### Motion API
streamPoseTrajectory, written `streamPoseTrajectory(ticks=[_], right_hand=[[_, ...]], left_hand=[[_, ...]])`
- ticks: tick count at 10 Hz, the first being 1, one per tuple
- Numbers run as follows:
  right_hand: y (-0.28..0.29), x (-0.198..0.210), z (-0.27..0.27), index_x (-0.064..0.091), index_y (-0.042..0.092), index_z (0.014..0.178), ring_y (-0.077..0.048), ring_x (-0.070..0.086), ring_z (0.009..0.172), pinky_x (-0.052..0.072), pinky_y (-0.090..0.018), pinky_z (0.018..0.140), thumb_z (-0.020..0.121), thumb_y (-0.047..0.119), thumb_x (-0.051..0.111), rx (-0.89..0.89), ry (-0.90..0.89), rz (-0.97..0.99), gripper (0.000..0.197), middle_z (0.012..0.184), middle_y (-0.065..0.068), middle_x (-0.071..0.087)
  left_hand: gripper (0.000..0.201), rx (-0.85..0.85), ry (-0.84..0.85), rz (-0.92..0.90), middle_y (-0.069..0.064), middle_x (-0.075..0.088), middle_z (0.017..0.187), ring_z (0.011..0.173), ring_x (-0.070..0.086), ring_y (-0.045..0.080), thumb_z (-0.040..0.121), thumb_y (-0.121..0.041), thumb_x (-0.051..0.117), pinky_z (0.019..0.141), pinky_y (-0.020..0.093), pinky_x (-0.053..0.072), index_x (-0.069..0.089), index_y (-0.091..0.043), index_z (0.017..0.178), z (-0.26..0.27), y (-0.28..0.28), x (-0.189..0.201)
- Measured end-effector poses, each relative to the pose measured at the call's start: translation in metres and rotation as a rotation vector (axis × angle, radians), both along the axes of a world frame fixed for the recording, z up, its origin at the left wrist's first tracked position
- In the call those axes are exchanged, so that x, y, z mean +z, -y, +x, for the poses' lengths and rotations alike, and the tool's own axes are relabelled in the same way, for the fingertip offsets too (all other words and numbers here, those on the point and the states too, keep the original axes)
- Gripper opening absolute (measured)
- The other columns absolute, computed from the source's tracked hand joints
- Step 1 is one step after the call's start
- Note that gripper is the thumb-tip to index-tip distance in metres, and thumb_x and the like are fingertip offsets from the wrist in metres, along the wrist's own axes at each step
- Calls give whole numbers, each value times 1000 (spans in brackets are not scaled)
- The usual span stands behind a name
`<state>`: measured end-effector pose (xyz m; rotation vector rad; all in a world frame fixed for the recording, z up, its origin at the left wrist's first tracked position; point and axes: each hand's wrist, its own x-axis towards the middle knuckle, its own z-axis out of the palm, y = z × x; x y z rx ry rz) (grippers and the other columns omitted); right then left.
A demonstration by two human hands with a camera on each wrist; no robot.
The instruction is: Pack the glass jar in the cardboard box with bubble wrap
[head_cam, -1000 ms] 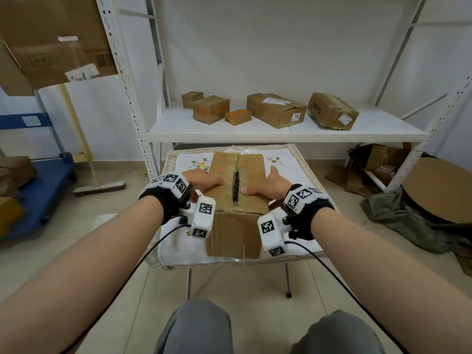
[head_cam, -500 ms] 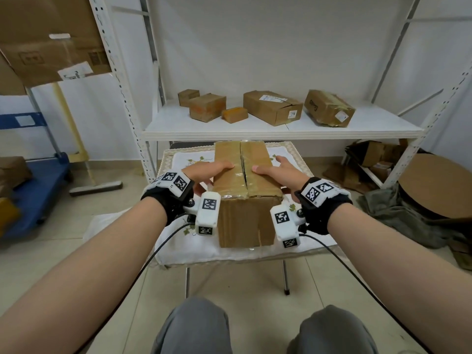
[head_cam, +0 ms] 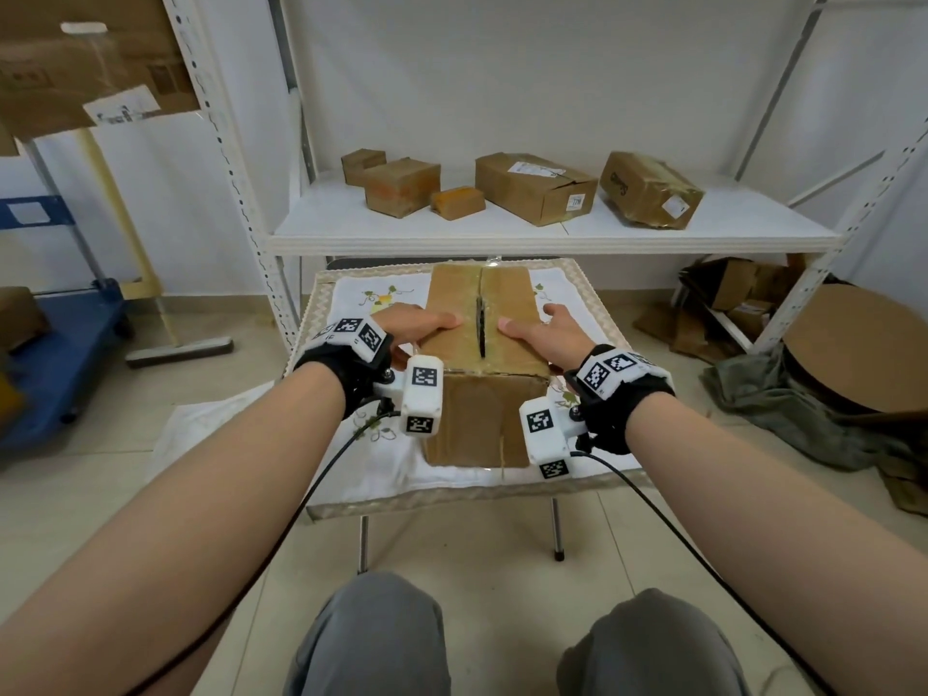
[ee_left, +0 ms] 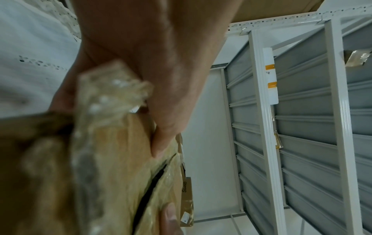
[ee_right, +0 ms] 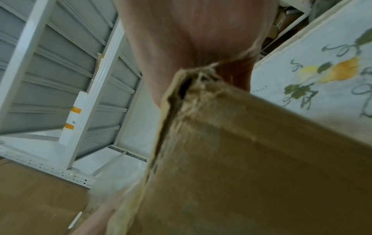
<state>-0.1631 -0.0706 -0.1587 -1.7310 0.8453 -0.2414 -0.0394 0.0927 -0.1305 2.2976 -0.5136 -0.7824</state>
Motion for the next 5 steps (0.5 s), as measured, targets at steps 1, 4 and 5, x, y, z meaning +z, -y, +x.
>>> streamPoseTrajectory(ticks=[1, 4, 5], right_hand=[[-2, 0, -3, 18, 15, 155, -29, 57, 124, 47, -44, 106, 74, 50, 81, -4, -15, 1, 109, 148, -11, 47], [-7, 19, -20, 32, 17, 150, -25, 50, 122, 43, -35, 99, 87, 42, 70, -112, 124, 73, 78, 142, -8, 47], [-10, 33, -37, 44, 21, 139, -20, 48, 120, 39, -33, 94, 90, 34, 66, -193, 283, 71, 55, 136, -3, 50]], left_hand=[[58, 42, -26, -49, 3, 66, 102, 79, 63, 17, 83, -63, 60, 57, 26, 47, 60, -16, 118, -6, -2, -2], [72, 61, -141, -124, 7, 56, 129, 113, 57, 26, 80, -57, 68, 93, 36, 49, 50, -15, 135, -10, -12, 19], [77, 130, 46, -329, 2, 44, 145, 128, 46, 25, 83, -53, 67, 99, 37, 42, 39, -19, 145, -19, -24, 23]])
